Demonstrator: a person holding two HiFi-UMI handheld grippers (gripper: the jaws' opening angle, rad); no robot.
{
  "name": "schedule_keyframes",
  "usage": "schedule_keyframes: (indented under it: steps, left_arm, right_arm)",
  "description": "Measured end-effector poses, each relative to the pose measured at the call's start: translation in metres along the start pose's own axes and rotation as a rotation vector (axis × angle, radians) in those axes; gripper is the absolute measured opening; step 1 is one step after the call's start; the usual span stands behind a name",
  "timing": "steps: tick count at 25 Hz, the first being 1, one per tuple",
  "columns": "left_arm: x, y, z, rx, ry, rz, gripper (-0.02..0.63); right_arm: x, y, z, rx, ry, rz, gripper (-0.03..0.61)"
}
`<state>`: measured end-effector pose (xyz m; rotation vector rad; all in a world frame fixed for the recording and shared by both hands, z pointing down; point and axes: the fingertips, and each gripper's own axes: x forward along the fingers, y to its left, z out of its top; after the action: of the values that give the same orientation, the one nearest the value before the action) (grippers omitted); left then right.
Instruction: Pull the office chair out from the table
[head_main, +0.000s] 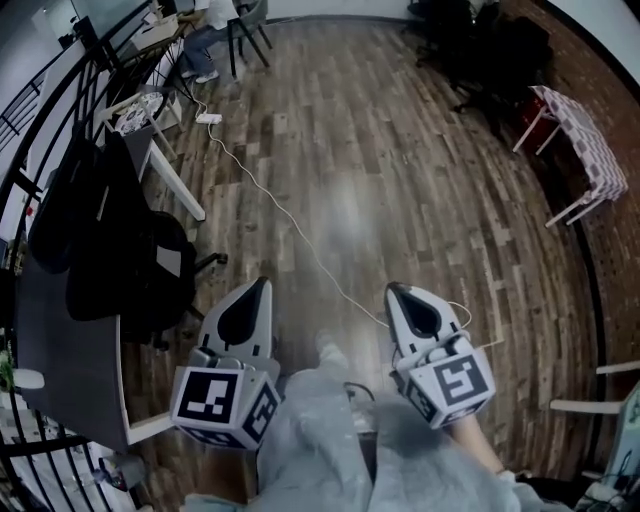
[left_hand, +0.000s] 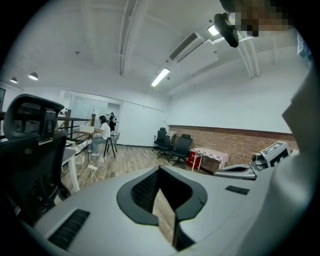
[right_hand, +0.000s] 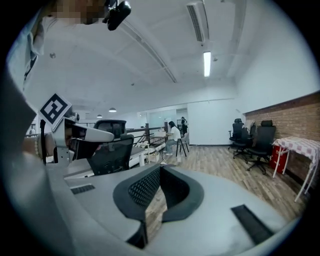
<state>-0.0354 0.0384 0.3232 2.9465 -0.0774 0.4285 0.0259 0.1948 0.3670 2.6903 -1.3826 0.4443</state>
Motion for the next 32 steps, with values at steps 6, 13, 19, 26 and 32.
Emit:
schedule_keyframes:
  steps: [6,13,19,26,32]
  left_arm:
    - [0.062,0.041,0.026,-0.022,-0.010,0.042,0.009]
    - [0.094,0.094,0.042,-0.055,-0.021,0.155,0.010]
    - [0.083,0.132,0.045,-0.068,-0.026,0.281,0.009]
    - [0.045,0.175,0.048,-0.112,-0.061,0.463,0.010]
    - [0.006,0.214,0.048,-0.145,-0.100,0.651,0.009]
  right_arm:
    - [0.075,-0.030,0.032,-0.029,0.014,0.043,0.003]
    - [0.156,-0.035,0.059,-0.078,0.022,0.141,0.003]
    - [0.203,-0.017,0.060,-0.091,0.031,0.256,0.003]
    - [0.252,0.025,0.084,-0.136,0.014,0.414,0.003]
    - [0.300,0.092,0.104,-0.193,-0.024,0.619,0.003]
